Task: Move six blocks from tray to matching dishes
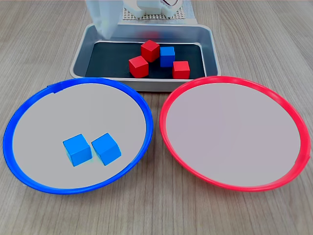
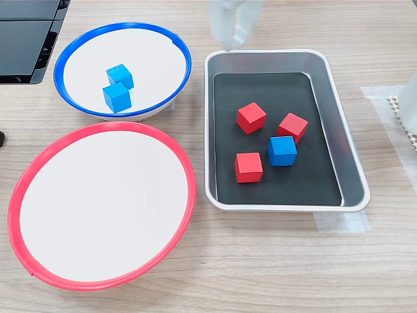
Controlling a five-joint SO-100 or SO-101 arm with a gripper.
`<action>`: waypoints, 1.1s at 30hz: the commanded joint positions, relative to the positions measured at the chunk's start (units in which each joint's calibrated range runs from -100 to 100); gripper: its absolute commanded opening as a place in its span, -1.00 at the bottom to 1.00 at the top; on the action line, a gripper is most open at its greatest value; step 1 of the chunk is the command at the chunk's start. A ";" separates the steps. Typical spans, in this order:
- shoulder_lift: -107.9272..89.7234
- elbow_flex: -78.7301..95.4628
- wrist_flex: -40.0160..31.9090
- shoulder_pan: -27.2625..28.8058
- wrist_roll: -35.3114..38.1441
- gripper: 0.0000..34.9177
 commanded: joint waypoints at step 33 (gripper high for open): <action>13.86 -30.35 1.04 -21.60 -13.82 -0.99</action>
